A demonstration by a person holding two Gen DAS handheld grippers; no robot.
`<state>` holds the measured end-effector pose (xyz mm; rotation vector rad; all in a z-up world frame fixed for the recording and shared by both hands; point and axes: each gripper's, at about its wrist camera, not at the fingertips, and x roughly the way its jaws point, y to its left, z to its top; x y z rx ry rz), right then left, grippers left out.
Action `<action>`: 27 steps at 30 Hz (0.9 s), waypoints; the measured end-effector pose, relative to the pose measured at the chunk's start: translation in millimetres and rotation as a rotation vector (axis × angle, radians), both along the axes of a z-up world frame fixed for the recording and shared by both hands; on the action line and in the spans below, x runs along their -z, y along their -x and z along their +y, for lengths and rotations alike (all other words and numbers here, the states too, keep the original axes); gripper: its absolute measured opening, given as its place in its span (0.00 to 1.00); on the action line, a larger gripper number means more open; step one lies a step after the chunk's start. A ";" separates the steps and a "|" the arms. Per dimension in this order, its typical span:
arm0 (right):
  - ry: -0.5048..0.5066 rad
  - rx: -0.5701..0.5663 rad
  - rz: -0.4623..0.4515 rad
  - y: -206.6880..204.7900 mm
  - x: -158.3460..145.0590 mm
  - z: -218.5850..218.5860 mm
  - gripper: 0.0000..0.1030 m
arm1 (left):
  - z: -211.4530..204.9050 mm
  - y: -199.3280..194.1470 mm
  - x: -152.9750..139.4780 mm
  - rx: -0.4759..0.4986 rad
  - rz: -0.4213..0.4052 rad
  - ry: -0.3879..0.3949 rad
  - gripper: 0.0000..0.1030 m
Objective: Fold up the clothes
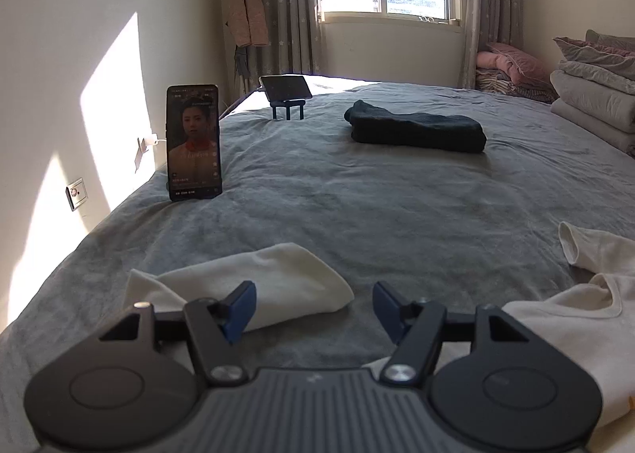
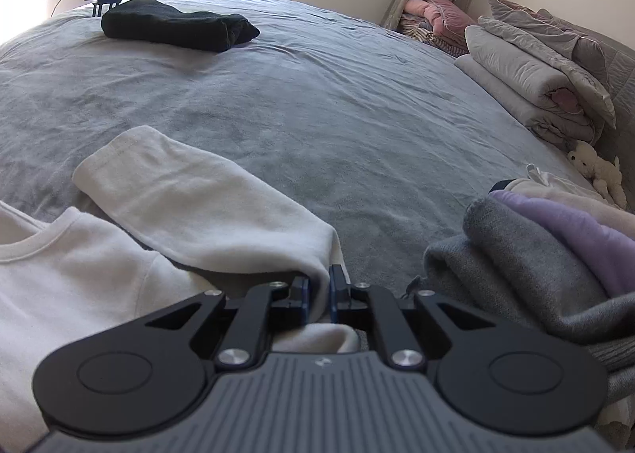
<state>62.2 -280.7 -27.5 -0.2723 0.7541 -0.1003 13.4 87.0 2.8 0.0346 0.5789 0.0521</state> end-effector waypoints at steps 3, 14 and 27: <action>-0.011 -0.024 -0.004 5.8 -5.1 0.7 0.27 | -2.8 -1.7 2.1 0.035 0.024 0.019 0.66; -0.186 -0.283 -0.050 32.3 -33.3 22.3 0.49 | 2.6 -5.5 10.7 0.150 0.101 0.127 0.67; -0.175 -0.359 0.092 30.1 -9.6 40.4 0.31 | -2.9 9.8 20.8 0.360 0.160 0.109 0.62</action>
